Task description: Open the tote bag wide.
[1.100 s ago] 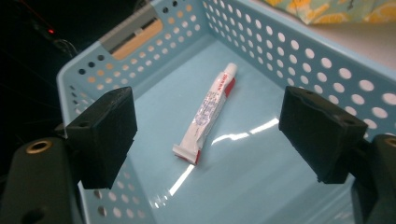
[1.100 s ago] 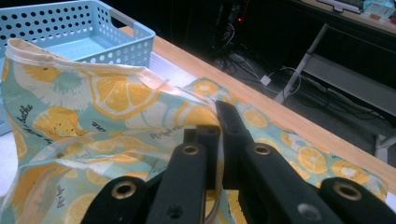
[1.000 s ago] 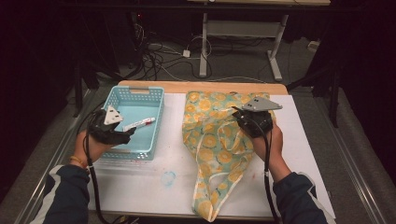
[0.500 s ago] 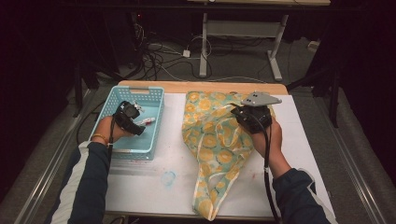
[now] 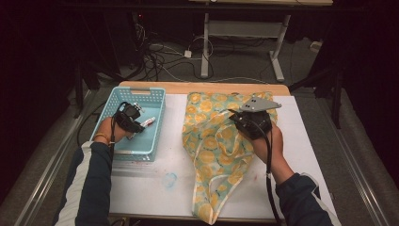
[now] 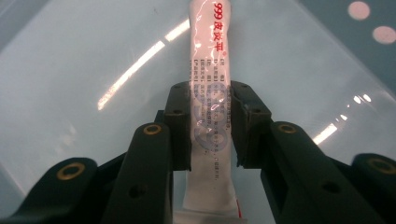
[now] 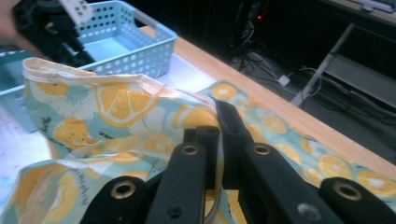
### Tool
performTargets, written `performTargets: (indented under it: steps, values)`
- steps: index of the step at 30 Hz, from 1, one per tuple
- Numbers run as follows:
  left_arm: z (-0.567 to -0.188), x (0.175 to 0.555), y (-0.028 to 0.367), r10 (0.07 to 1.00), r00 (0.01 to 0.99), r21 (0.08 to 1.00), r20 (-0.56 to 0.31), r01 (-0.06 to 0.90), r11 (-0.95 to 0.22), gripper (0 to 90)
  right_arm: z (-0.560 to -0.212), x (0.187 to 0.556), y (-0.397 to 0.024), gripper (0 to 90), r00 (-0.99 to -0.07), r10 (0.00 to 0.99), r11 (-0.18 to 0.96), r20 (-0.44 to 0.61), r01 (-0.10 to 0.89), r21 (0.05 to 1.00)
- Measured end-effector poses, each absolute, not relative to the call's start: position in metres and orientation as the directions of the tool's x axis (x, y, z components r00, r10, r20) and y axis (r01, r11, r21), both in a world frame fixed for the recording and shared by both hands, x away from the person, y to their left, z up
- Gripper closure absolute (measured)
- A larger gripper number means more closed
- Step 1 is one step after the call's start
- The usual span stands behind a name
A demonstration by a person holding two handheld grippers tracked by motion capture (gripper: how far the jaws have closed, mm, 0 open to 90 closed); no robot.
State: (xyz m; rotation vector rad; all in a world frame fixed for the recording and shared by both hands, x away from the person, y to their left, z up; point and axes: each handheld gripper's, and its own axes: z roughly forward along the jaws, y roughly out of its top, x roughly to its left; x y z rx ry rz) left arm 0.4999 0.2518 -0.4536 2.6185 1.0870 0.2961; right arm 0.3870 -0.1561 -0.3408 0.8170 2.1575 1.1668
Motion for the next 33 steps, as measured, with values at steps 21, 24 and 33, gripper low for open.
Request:
performTargets:
  steps: [21,24,33]
  values:
    - [-0.408,0.435,0.266,0.739,0.655,0.663,0.156,0.485,-0.570,70.0,-0.332,0.392,-0.104,89.9,-0.675,0.707,0.479,-0.210,0.239,0.845]
    - [-0.400,0.416,0.263,0.734,0.666,0.738,0.135,0.427,-0.523,70.0,-0.334,0.399,-0.103,90.0,-0.661,0.718,0.481,-0.218,0.245,0.842]
    - [-0.387,0.369,0.236,0.674,0.718,0.792,0.176,0.303,-0.530,70.0,-0.341,0.412,-0.109,90.0,-0.643,0.739,0.467,-0.203,0.270,0.842]
